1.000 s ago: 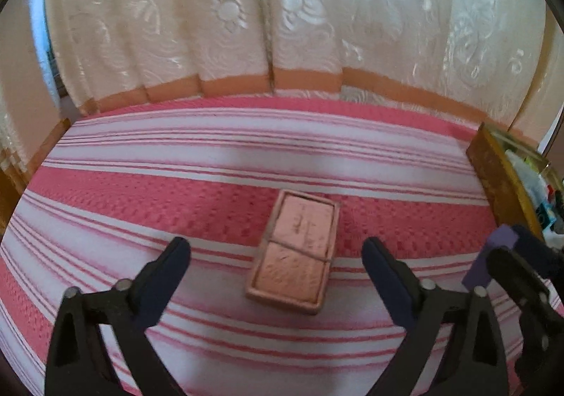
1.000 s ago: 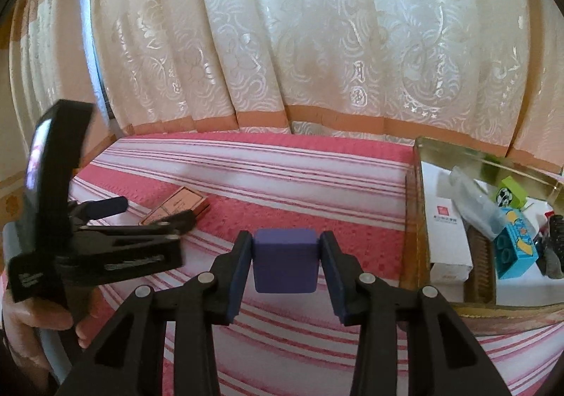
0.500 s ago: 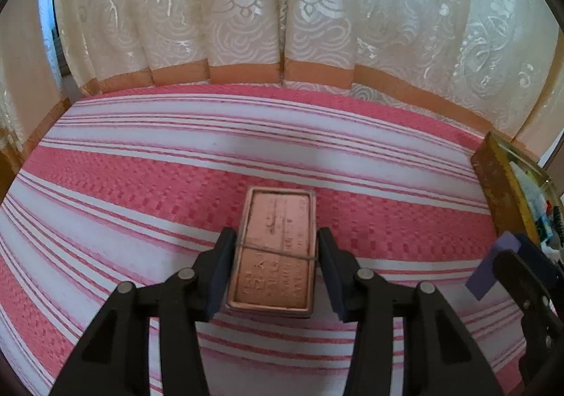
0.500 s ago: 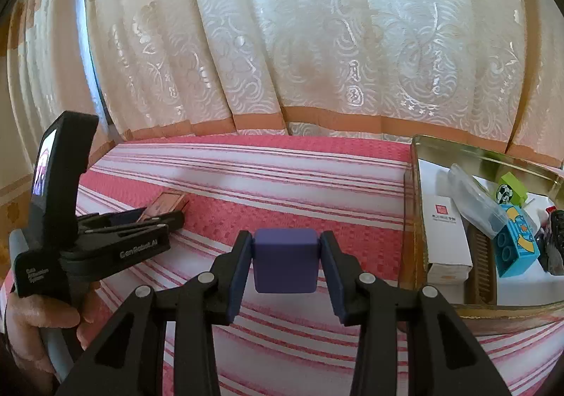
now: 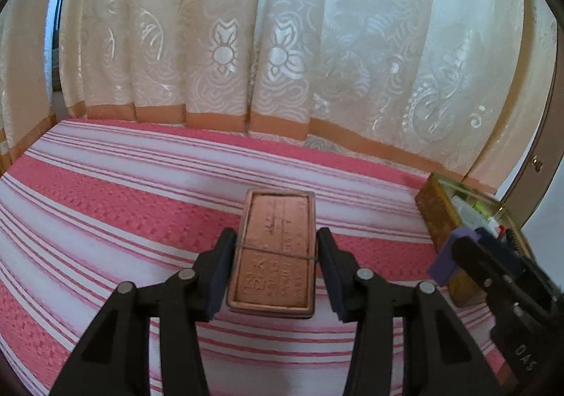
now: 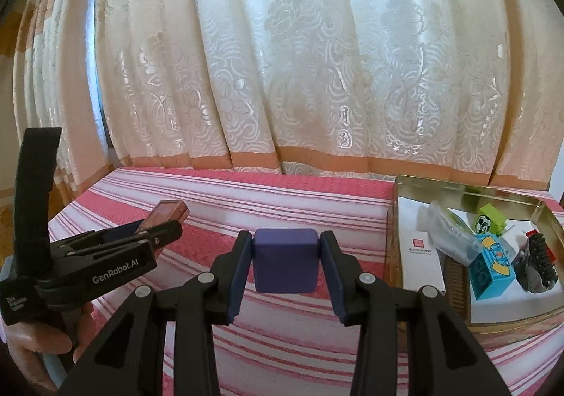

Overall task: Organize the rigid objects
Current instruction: 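Carry the brown box over the tin with the left tool while the right tool carries the purple cube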

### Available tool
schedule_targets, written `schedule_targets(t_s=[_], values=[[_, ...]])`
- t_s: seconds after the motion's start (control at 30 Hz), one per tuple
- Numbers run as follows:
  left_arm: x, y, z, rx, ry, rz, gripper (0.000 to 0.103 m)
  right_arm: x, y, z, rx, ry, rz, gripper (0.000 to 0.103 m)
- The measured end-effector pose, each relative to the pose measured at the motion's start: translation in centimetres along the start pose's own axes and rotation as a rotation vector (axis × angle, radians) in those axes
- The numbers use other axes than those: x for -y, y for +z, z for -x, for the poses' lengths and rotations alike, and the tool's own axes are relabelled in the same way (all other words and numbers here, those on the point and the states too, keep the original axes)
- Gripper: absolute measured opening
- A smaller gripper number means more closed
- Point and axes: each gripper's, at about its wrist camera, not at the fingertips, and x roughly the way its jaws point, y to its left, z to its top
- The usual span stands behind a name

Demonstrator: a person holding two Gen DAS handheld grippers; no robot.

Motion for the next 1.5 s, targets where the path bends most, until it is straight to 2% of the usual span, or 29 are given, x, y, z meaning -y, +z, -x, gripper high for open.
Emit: schedule_targets(t_s=[0.17, 0.4, 0.63, 1.17, 1.5], values=[[0.0, -0.1, 1.0, 0.021, -0.108, 0.071, 0.046, 0.0, 0.3, 0.8, 0.039, -0.015, 0.005, 0.043], [1.6, -0.2, 2.3, 0.057, -0.148, 0.056, 0.046, 0.2, 0.5, 1.2, 0.056, -0.019, 0.0, 0.043], [2.8, -0.6, 2.8, 0.064, -0.12, 0.048, 0.046, 0.4, 0.7, 2.1, 0.086, -0.023, 0.002, 0.043], [5.2, -1.6, 2.5, 0.056, -0.039, 0.006, 0.046, 2.6, 0.2, 3.3, 0.092, -0.046, 0.012, 0.043], [5.6, -1.8, 2.4, 0.054, -0.024, -0.005, 0.045, 2.7, 0.2, 3.3, 0.087, -0.043, 0.028, 0.043]])
